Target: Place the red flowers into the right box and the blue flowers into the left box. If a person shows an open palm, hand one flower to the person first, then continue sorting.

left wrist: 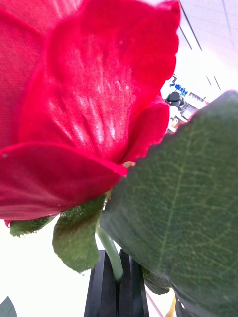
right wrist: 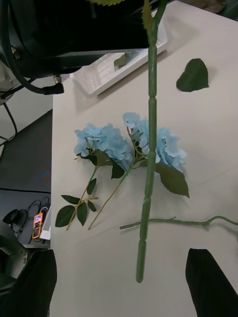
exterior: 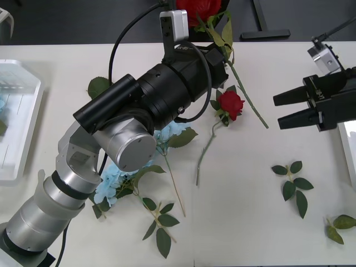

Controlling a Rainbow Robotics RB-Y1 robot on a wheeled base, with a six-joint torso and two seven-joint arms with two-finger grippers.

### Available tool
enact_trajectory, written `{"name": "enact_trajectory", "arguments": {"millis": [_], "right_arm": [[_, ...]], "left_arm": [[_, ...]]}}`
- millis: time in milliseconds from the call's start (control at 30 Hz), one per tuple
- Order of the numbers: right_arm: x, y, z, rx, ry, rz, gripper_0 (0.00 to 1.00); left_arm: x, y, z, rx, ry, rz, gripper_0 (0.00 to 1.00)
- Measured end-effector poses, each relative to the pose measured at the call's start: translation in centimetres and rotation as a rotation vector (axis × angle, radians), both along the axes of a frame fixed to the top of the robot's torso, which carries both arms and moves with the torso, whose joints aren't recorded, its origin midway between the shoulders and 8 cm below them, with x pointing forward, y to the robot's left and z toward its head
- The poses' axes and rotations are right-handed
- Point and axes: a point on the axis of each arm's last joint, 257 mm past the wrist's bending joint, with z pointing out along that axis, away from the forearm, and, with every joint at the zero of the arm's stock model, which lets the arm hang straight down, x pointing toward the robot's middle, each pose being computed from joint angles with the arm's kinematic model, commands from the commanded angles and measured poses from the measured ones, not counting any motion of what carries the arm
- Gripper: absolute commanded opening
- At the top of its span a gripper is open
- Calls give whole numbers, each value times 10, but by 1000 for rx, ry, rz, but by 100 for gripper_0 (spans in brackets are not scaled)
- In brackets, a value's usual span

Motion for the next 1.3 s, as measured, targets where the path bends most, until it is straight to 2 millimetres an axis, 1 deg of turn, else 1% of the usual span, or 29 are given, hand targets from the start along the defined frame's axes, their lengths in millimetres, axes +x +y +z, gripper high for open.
{"name": "enact_trajectory", "arguments": {"millis": [167,300,333,400,433,500,533,567,767,1033,1067,1100,1133,1167,1200,1233,1300], "right_arm": [[5,4,-13,-9,-20,-34,76],[11,13,-16,12,-32,-45,76],[13,16,-17,17,-37,-48,68],[16,22,-21,22,-44,-51,44],[17,26,-22,27,-46,-51,37],[18,31,-23,39,-46,-52,15],[18,34,-23,45,-43,-51,9],[18,36,-24,50,-38,-52,0],[22,44,-24,54,33,-110,0],[23,44,-24,46,30,-119,0],[24,44,-25,45,28,-121,0],[25,44,-25,43,26,-124,0],[25,43,-26,41,25,-126,0],[26,43,-26,40,24,-128,0],[26,43,-26,39,22,-131,0],[27,42,-27,35,21,-133,0],[29,40,-30,20,21,-142,0]], "left_arm": [[0,0,0,0,0,0,0],[0,0,0,0,0,0,0],[0,0,0,0,0,0,0],[0,0,0,0,0,0,0],[0,0,0,0,0,0,0],[0,0,0,0,0,0,0],[0,0,0,0,0,0,0],[0,0,0,0,0,0,0],[0,0,0,0,0,0,0],[0,0,0,-1,-1,0,0],[0,0,0,-1,-1,0,1],[0,0,0,-1,-1,0,48],[0,0,0,-1,-1,0,74],[0,0,0,-1,-1,0,81],[0,0,0,-1,-1,0,92],[0,0,0,-1,-1,0,99],[0,0,0,-1,-1,0,100]]}}
